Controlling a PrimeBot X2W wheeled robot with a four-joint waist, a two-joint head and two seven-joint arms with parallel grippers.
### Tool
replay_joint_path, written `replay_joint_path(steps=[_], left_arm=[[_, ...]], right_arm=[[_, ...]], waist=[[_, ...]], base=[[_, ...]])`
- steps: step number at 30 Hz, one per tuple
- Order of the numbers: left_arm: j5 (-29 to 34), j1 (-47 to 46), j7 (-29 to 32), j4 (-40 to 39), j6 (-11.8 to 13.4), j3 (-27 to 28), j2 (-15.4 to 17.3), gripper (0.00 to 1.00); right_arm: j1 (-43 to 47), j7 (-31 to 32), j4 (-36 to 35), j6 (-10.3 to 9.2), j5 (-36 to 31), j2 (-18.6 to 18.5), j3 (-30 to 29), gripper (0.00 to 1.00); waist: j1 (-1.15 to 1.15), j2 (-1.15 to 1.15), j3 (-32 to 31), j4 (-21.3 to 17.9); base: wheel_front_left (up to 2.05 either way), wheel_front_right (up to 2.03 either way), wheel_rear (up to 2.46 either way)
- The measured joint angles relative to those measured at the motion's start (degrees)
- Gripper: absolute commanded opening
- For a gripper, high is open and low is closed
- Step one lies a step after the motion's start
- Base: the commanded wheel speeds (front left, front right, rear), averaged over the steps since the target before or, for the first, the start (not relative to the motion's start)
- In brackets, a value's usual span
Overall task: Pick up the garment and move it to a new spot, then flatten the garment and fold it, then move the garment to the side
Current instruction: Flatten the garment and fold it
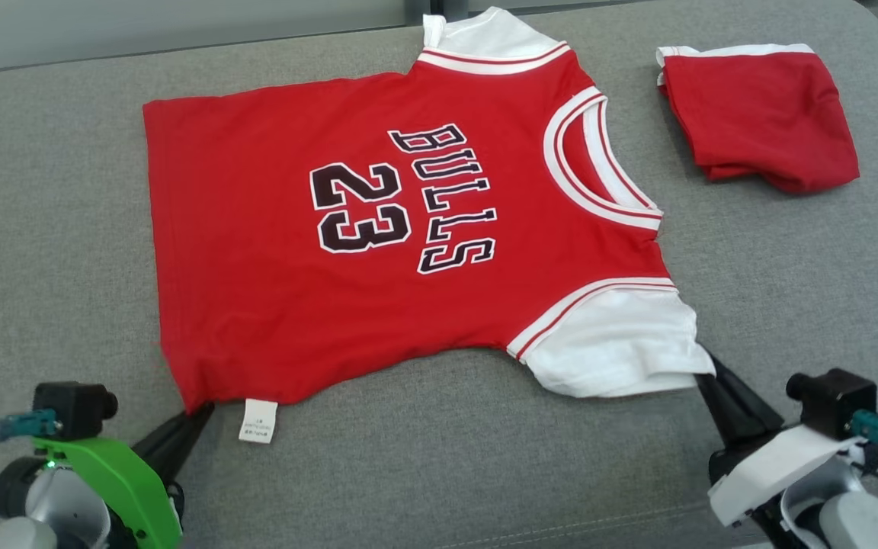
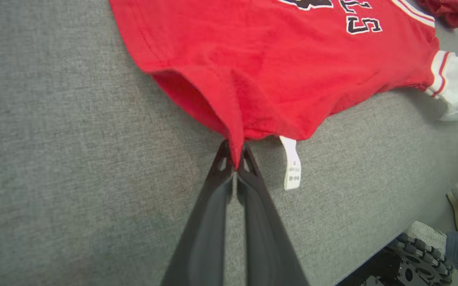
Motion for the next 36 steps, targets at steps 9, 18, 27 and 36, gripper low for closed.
replay_joint_path(steps=[9,18,27,36], left_arm=[[-6.7,-7.3,7.4,-8.3,0.0,6.6,6.9,0.00],[-16.1,-15.2,17.4,-10.0,0.4,9.6,8.1,0.00],[-16.8,-22.7,22.9,-9.8,3.3,9.2,7.9,0.00],[-16.5,-26.1,24.4,-7.1,4.2,7.8,6.8,0.00]], right_arm=[[-9.0,7.5,-6.7,0.55,4.0,-3.9,-2.4,0.00],[-19.9,15.8,-8.0,1.01,6.2,-5.9,-2.6,0.00],[-30.6,21.9,-5.3,1.03,6.9,-5.6,-2.4,0.00],[-36.9,23.3,-0.3,1.00,6.4,-5.0,-2.1,0.00]], waist=[[0.00,0.00,3.5,0.4],[0.00,0.00,9.3,1.8],[0.00,0.00,16.3,3.2],[0.01,0.00,19.6,3.5]], base=[[0.00,0.00,0.00],[0.00,0.00,0.00],[0.00,0.00,0.00],[0.00,0.00,0.00]])
